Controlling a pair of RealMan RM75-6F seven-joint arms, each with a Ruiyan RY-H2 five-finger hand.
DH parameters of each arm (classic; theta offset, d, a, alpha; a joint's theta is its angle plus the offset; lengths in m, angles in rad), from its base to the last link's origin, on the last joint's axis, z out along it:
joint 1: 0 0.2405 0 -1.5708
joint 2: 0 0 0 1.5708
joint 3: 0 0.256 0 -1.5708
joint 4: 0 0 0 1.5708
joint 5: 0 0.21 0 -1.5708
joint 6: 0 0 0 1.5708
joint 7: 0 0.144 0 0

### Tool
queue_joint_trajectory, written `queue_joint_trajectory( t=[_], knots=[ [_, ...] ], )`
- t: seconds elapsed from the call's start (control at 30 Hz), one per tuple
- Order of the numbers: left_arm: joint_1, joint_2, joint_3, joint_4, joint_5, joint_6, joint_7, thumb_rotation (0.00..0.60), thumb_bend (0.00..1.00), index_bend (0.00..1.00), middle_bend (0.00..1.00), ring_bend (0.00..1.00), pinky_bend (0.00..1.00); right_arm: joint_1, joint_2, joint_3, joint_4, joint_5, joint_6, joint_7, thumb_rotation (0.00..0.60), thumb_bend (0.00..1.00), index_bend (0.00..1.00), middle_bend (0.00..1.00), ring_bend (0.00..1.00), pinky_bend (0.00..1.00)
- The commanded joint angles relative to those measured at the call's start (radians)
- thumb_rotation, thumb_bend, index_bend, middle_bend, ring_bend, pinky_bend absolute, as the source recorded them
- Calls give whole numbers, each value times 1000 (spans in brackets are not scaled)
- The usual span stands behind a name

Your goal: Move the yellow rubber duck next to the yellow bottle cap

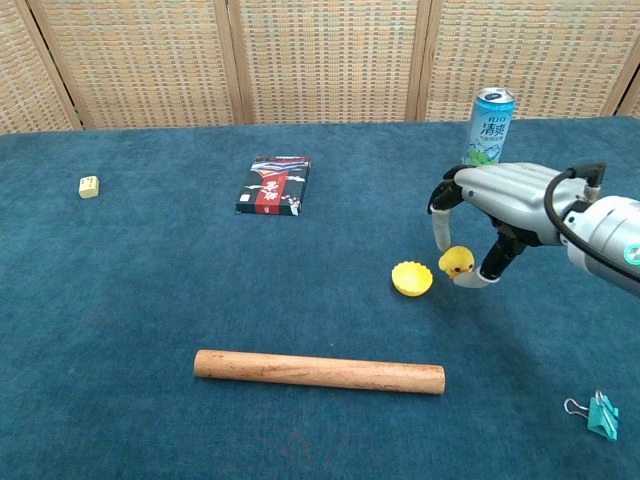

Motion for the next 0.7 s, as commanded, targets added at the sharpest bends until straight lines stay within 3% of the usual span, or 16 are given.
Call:
queue_joint_trajectory(
  t=[0.03, 0.4, 0.7],
  knots=[
    [-1, 0, -1, 1, -3, -2, -2, 600, 116, 0, 0, 0, 0, 13, -15, 9, 5, 17, -10, -13, 600, 202, 526, 210, 0, 104],
    [-2, 7, -11, 8, -28, -13, -21, 600, 117, 0, 0, 0, 0, 93, -95, 55, 104, 114, -81, -51, 600, 202, 526, 210, 0, 104],
    [-2, 6, -14, 14, -32, -14, -26, 600, 117, 0, 0, 0, 0, 122, -122, 59, 151, 134, -99, -41, 600, 202, 526, 210, 0, 104]
  ],
)
